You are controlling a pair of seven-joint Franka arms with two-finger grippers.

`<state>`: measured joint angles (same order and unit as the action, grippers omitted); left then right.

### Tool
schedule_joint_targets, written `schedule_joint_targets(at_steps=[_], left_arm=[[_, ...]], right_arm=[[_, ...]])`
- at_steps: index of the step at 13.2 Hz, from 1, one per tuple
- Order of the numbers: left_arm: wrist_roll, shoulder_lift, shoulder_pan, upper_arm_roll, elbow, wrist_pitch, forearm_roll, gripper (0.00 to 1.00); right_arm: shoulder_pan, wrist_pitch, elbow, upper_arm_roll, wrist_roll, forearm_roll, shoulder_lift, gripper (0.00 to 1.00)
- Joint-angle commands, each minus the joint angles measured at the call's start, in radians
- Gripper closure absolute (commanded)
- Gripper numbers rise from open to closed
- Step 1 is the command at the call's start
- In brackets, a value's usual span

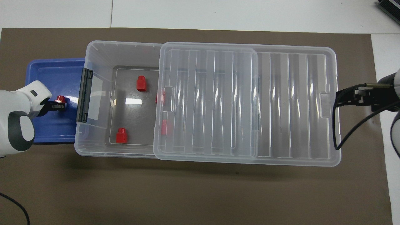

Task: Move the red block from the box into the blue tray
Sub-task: 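Set the red block down in the tray and open the left gripper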

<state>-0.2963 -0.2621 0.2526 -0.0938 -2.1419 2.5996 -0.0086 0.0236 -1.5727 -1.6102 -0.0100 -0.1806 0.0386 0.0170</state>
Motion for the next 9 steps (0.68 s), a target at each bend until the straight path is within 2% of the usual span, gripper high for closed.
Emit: schedule_joint_targets(at_steps=[1,3,7,9], left_arm=[[-0.001,-0.005,-0.006,0.005,-0.009,0.022,-0.016,0.26],[0.002,0.0,-0.007,0.005,0.009,-0.01,-0.016,0.26],[0.006,0.035,-0.016,0.005,0.186,-0.329,-0.014,0.26],[0.008,0.076,-0.016,0.005,0.244,-0.448,-0.008,0.24]], right_arm=[[-0.005,0.002,-0.011,-0.001,0.023,0.004,0.014,0.0],[-0.005,0.002,-0.011,-0.001,0.023,0.004,0.014,0.0],[-0.005,0.002,-0.011,-0.001,0.023,0.004,0.014,0.0],[-0.005,0.002,-0.011,-0.001,0.023,0.004,0.014,0.0]])
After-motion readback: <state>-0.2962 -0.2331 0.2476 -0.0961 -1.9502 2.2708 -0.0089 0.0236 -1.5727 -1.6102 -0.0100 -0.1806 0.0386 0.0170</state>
